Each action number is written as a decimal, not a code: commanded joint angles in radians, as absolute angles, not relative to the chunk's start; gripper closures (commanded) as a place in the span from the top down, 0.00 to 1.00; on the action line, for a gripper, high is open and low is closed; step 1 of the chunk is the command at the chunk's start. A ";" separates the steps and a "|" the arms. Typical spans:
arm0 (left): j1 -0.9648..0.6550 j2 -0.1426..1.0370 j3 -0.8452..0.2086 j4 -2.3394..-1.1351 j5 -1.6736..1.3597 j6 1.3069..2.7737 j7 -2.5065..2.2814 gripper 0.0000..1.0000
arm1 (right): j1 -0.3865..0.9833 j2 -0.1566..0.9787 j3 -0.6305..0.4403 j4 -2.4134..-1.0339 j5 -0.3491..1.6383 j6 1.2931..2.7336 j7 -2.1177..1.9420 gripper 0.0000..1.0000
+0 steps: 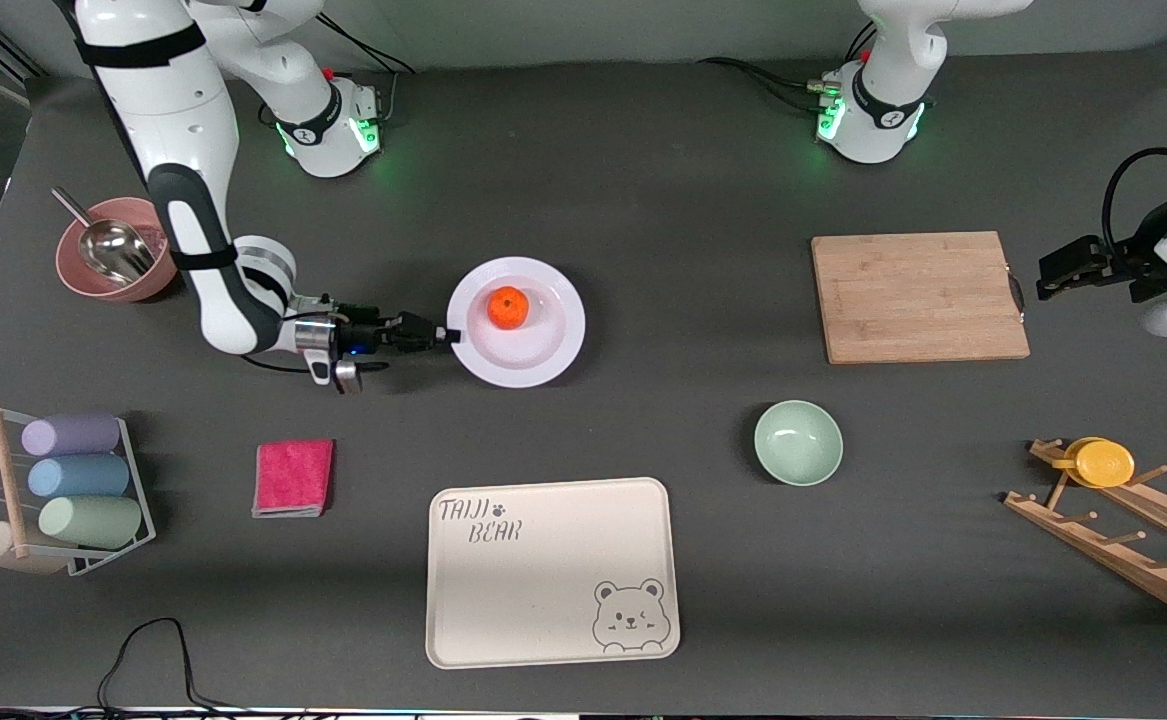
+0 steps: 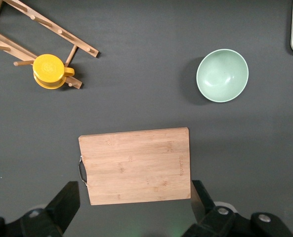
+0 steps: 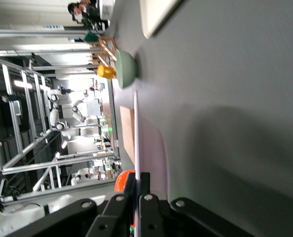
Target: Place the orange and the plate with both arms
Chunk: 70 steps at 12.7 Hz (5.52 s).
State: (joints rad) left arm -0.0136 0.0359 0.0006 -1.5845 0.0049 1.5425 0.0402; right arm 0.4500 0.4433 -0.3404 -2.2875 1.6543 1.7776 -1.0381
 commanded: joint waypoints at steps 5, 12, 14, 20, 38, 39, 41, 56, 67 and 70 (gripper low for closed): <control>-0.015 0.000 -0.003 -1.601 0.017 1.529 0.055 1.00 | 0.423 0.446 -0.356 -1.961 1.640 1.707 -0.715 0.00; -0.015 -0.006 -0.003 -1.603 0.012 1.551 0.035 1.00 | 0.309 0.753 -0.344 -1.424 1.772 1.644 -0.546 0.00; -0.014 -0.008 -0.003 -1.601 0.009 1.554 0.034 1.00 | 0.281 0.881 -0.339 -1.274 1.845 1.644 -0.531 0.00; -0.014 -0.008 -0.003 -1.601 0.009 1.552 0.026 1.00 | 0.242 1.212 -0.281 -0.930 1.991 1.787 -0.521 0.00; -0.015 -0.006 -0.003 -1.601 0.009 1.549 0.028 1.00 | 0.256 1.350 -0.195 -0.936 1.991 1.907 -0.884 0.08; -0.015 -0.006 -0.003 -1.600 0.009 1.549 0.028 1.00 | 0.255 1.350 -0.195 -0.937 1.991 1.907 -0.882 0.15; -0.014 -0.006 -0.003 -1.600 0.009 1.548 0.028 1.00 | 0.255 1.348 -0.195 -0.937 1.991 1.907 -0.882 0.35; -0.014 -0.008 -0.003 -1.597 0.009 1.540 0.028 1.00 | 0.284 1.045 -0.261 -1.100 1.699 1.953 -0.798 1.00; -0.014 -0.005 -0.003 -1.601 0.011 1.539 0.028 1.00 | 0.367 0.562 -0.362 -1.503 0.924 1.940 -0.448 1.00; -0.017 -0.006 -0.003 -1.620 0.011 1.546 0.028 1.00 | 0.367 0.390 -0.362 -1.610 0.635 1.921 -0.384 1.00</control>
State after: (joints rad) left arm -0.0136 0.0143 -0.0017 -1.5914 0.0053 1.5432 0.0382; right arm 0.3460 0.5412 -0.3575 -1.4743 0.7777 1.9252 -0.4295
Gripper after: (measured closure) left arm 0.000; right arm 0.000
